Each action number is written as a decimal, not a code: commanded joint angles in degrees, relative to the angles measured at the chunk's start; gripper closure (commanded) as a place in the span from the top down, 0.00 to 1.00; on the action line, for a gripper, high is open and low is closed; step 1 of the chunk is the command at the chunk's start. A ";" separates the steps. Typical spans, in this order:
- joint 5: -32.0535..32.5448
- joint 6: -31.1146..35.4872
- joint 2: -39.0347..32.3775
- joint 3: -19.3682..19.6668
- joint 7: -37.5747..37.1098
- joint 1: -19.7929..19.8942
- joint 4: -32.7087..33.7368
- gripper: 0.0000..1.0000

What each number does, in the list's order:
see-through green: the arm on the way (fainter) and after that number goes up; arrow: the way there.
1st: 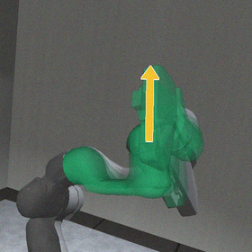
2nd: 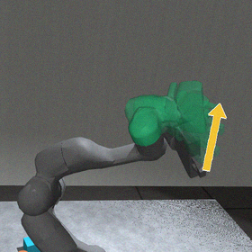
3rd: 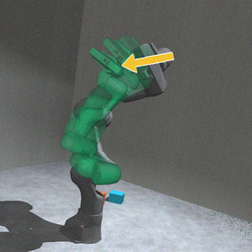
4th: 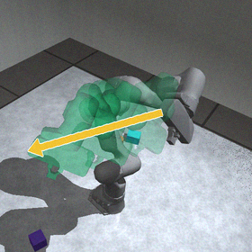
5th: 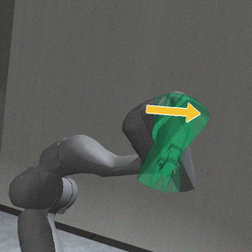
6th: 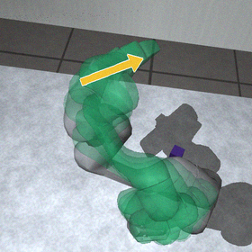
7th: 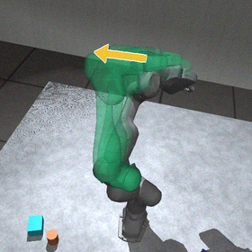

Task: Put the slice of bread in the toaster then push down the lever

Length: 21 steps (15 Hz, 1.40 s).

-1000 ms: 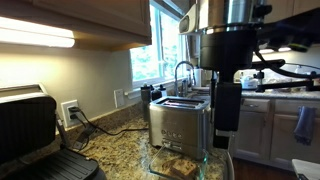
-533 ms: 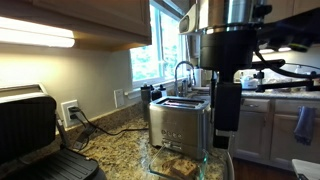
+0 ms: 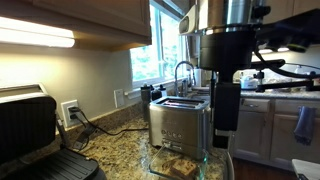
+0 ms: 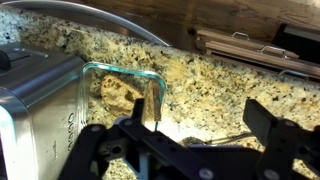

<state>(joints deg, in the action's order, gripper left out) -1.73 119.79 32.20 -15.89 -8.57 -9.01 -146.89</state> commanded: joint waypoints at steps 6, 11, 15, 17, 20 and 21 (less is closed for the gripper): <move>0.32 -1.39 -2.44 1.04 -1.59 -0.92 1.56 1.00; 0.63 -0.23 -2.56 0.91 -2.07 -0.80 1.03 1.00; 0.63 -0.23 -2.62 0.91 -2.07 -0.80 1.08 1.00; 0.63 -0.23 -2.62 0.91 -2.07 -0.80 1.08 1.00; 0.63 -0.23 -2.62 0.91 -2.07 -0.80 1.09 1.00; 0.63 -0.23 -2.62 0.91 -2.07 -0.80 1.09 1.00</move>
<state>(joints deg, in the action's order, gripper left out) -1.56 119.67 29.71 -15.72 -10.26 -9.00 -145.89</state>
